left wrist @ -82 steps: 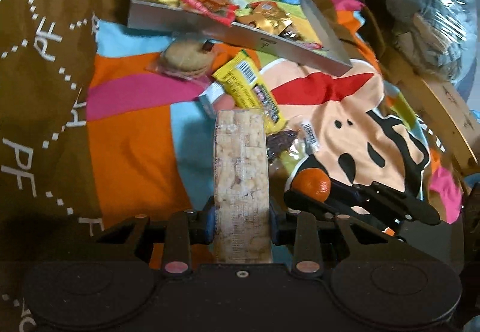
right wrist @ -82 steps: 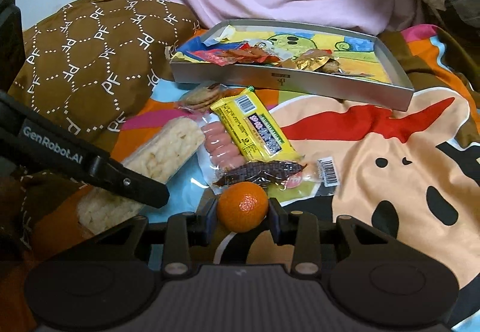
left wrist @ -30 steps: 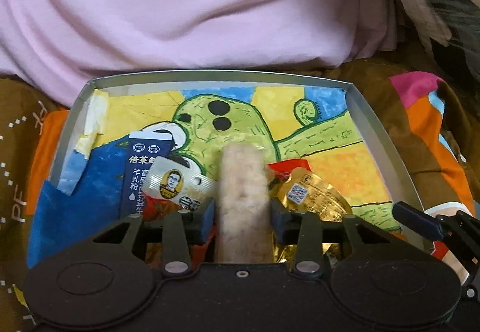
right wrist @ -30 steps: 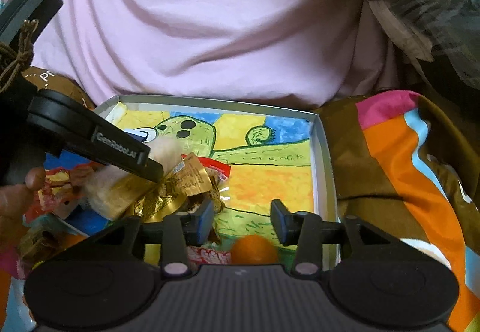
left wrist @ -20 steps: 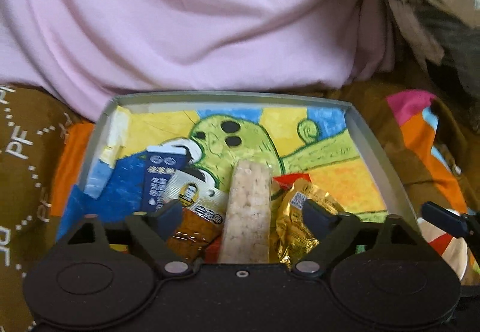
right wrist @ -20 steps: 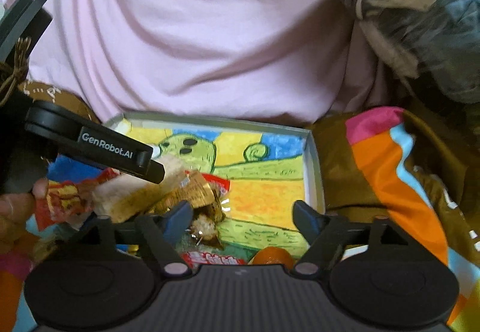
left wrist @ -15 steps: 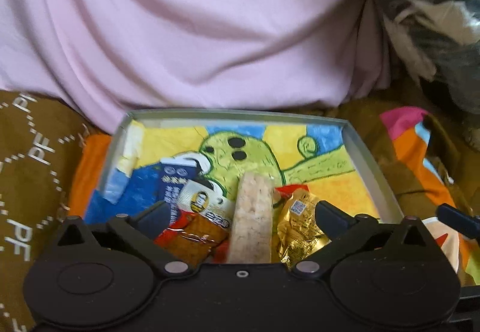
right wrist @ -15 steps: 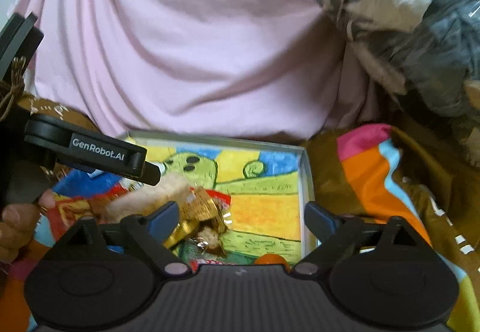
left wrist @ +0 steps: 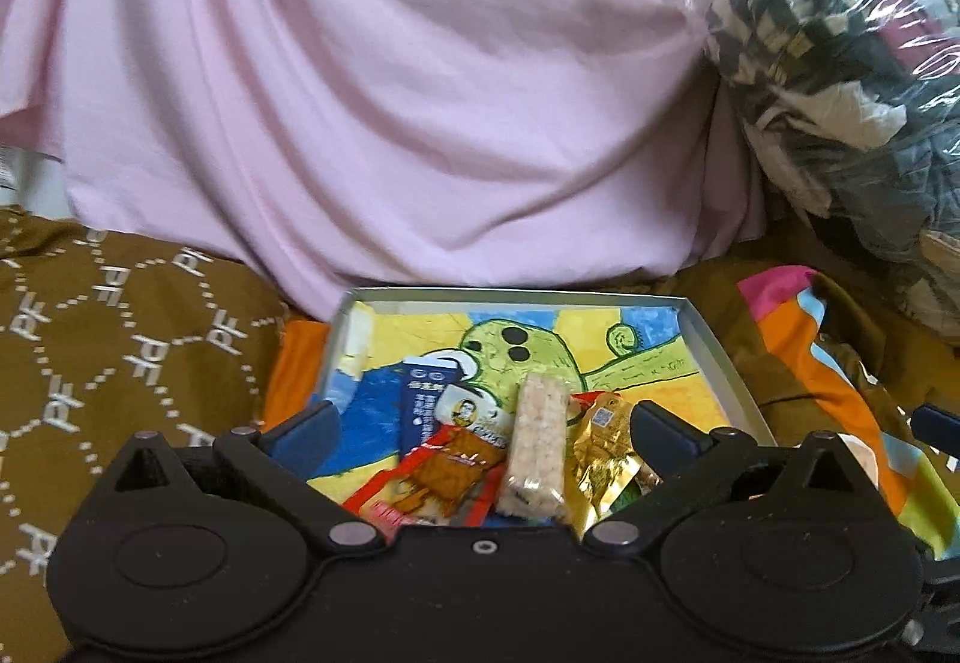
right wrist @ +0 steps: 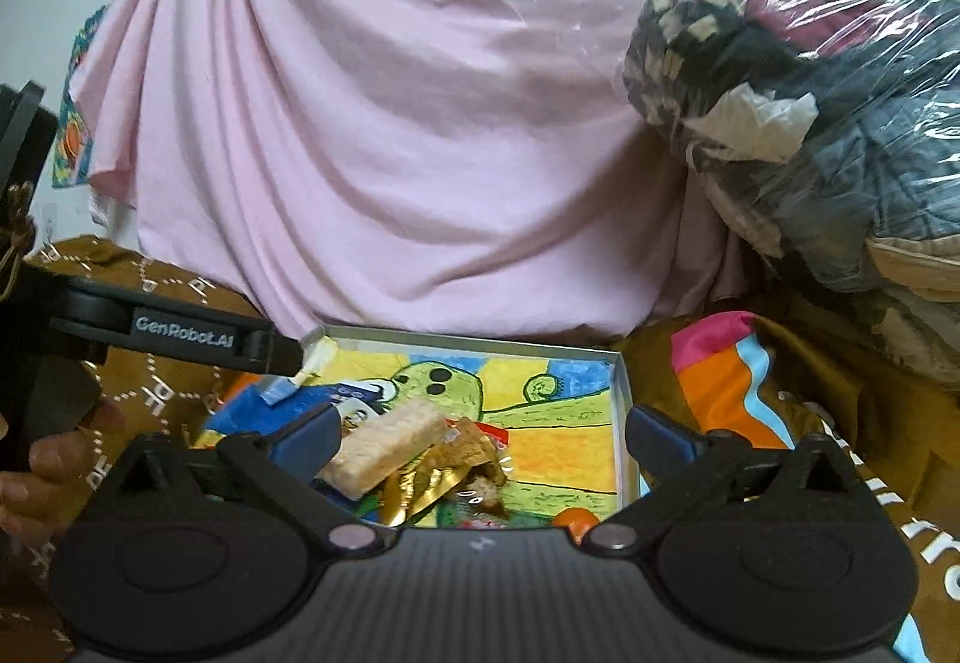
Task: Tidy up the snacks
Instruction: 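Withdraw both tools from the tray back over the remaining snacks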
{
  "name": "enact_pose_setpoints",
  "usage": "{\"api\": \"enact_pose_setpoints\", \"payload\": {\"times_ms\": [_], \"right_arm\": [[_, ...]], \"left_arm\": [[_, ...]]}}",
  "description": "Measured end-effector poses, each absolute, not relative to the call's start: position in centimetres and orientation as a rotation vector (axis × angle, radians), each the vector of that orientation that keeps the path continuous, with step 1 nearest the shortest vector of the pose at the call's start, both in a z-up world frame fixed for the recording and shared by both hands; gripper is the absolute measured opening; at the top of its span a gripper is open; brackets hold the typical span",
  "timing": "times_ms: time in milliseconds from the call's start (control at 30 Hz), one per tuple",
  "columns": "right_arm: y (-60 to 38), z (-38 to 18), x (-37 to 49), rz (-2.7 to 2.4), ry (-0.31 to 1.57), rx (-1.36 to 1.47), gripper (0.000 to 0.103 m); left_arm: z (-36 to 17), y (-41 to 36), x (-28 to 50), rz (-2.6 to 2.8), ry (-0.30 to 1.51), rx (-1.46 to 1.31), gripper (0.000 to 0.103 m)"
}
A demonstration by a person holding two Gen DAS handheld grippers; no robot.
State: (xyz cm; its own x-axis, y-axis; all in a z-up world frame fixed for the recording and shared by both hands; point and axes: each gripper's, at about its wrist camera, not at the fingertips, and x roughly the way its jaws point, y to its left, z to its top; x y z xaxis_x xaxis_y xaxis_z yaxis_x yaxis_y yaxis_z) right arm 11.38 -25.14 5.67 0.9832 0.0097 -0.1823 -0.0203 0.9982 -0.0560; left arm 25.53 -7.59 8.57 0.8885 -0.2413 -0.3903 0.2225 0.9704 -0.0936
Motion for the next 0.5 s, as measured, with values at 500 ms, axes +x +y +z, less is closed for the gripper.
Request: {"api": "enact_pose_setpoints", "payload": {"times_ms": [500], "right_arm": [[-23.6,6.2,3.1,0.040,0.150,-0.078,0.103]], "left_arm": [[9.1,-4.1,15.5,-0.191,0.361,-0.030,0.102]]}}
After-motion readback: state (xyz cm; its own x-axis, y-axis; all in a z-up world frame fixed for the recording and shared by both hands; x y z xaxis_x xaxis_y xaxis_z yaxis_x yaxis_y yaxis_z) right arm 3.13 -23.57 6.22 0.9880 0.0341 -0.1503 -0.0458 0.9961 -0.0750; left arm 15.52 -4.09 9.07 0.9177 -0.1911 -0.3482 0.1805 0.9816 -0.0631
